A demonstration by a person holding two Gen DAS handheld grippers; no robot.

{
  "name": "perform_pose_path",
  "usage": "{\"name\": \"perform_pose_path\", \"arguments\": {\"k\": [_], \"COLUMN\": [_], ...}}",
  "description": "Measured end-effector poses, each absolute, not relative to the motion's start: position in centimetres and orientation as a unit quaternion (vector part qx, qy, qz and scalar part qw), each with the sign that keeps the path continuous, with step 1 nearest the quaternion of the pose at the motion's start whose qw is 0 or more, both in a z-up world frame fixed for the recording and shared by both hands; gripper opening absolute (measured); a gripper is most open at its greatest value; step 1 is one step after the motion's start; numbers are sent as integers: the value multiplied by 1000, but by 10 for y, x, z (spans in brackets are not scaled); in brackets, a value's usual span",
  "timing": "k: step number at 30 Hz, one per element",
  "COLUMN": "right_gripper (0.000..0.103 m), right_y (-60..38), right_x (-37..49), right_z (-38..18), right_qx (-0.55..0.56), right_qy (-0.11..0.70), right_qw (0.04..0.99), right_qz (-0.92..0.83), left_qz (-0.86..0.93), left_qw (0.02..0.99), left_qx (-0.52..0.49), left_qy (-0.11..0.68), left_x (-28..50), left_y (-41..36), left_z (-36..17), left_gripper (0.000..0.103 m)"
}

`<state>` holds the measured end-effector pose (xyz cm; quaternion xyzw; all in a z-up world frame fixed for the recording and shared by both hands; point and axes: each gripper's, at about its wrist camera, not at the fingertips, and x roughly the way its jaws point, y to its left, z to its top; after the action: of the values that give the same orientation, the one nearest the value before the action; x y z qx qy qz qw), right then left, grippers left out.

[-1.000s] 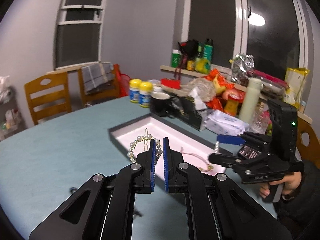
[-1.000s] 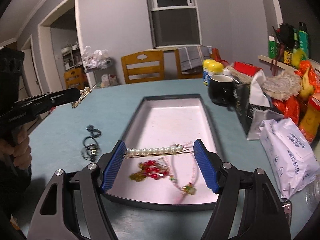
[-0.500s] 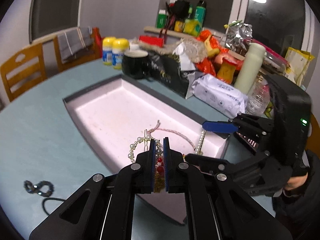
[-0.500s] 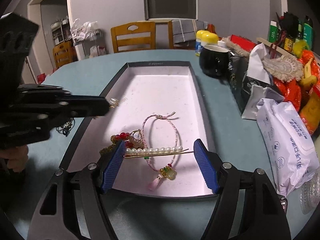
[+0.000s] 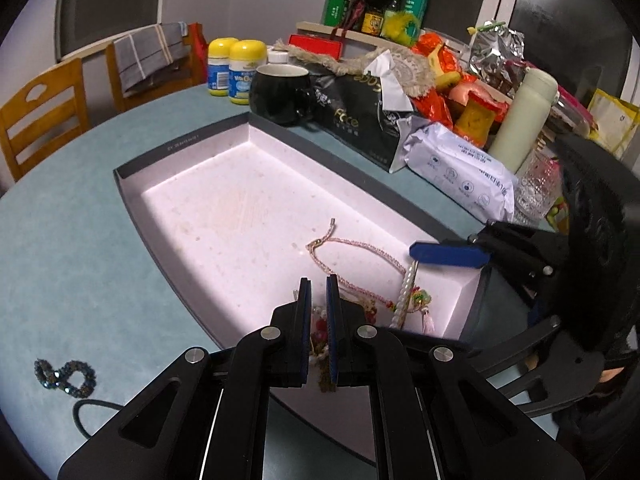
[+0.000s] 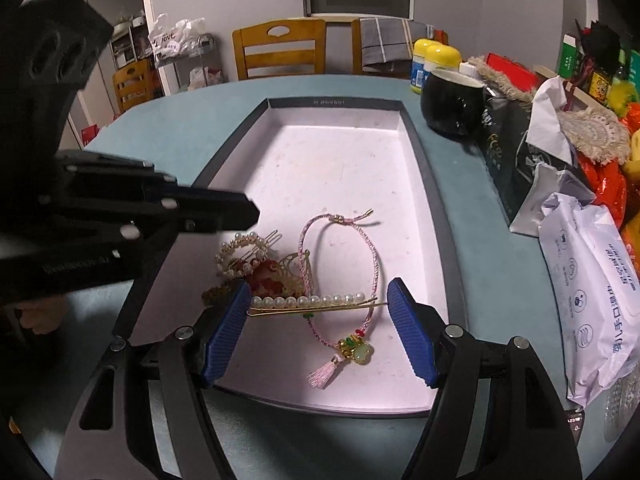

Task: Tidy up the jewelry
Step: 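Carry both pearl pieces into the tray and open both tools, then grasp the dark blue beaded bracelet on the table with the left tool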

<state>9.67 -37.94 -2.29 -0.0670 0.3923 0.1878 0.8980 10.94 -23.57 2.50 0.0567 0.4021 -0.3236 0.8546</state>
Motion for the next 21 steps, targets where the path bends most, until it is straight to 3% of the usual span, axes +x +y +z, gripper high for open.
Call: {"name": "perform_pose_path", "arguments": {"k": [7,8,10,13,16,21], "right_gripper": [71,71,72,72,75,78], "right_y": [-379,-378,-379,-377,-371,-350], "right_x": [99,99,98,95,89,80], "right_z": [-24,-23,-21,-17,-11,1], "right_qx": [-65,-64,-60,-58,-58,-64], "right_qy": [396,394,389,378,358,334], "right_qw": [897,898,900,904,910,914], "right_qz": [187,187,188,192,203,221], "left_qz": [-320,-317,-309,-301,-283,-253], "left_qw": [864,866,872,877,886,900], "left_qx": [50,50,47,52,68,70], "left_qy": [385,383,376,371,360,347], "left_x": [106,106,106,104,101,99], "left_y": [-223,-219,-209,-197,-183,-146], "left_z": [38,40,43,46,48,50], "left_gripper": [9,11,27,29,39,41]}}
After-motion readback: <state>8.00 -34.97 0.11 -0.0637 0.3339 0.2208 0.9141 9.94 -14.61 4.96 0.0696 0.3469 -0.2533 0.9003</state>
